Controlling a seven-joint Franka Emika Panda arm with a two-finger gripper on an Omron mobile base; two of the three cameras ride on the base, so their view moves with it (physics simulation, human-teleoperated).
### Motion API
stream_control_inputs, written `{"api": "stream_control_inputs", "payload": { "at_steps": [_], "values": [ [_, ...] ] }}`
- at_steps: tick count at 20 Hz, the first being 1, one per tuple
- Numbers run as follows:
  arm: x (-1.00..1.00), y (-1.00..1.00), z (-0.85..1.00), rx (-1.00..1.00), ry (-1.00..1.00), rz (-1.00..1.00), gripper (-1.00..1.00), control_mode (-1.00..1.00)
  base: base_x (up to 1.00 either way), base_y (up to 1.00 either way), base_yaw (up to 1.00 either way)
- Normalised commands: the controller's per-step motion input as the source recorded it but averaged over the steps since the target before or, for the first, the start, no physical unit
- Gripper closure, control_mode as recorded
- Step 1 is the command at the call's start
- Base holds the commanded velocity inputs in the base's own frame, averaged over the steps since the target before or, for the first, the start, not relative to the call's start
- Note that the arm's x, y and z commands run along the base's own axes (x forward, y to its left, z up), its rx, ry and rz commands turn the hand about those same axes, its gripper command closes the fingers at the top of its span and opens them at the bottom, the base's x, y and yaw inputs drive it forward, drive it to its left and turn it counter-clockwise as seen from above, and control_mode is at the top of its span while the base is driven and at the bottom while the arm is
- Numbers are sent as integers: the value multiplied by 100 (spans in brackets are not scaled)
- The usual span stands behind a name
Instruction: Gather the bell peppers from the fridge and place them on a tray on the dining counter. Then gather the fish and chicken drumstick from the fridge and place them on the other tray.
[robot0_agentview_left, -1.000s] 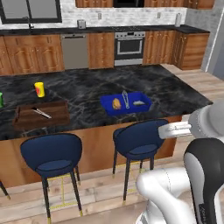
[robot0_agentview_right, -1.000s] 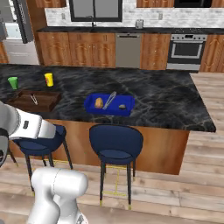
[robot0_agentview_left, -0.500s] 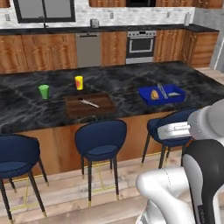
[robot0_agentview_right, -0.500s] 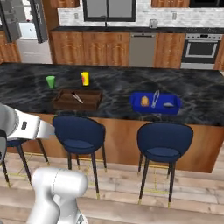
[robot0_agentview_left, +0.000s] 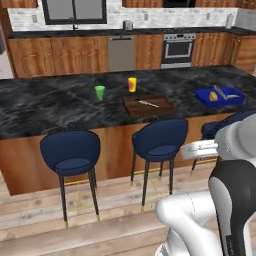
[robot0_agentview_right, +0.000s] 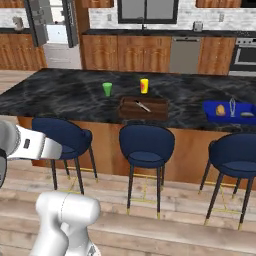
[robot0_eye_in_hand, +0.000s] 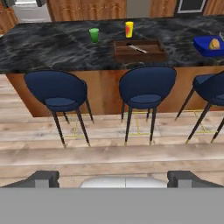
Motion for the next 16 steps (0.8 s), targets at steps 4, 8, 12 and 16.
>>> {"api": "stream_control_inputs", "payload": {
  "at_steps": [4, 8, 12, 16],
  "values": [
    [0, 0, 0, 0, 0, 0, -100, 100, 0, 100, 0],
    [0, 0, 0, 0, 0, 0, -100, 100, 0, 100, 0],
    [0, 0, 0, 0, 0, 0, -100, 100, 7, 100, 0],
    [0, 0, 0, 0, 0, 0, -100, 100, 21, 100, 0]
  ]
}}
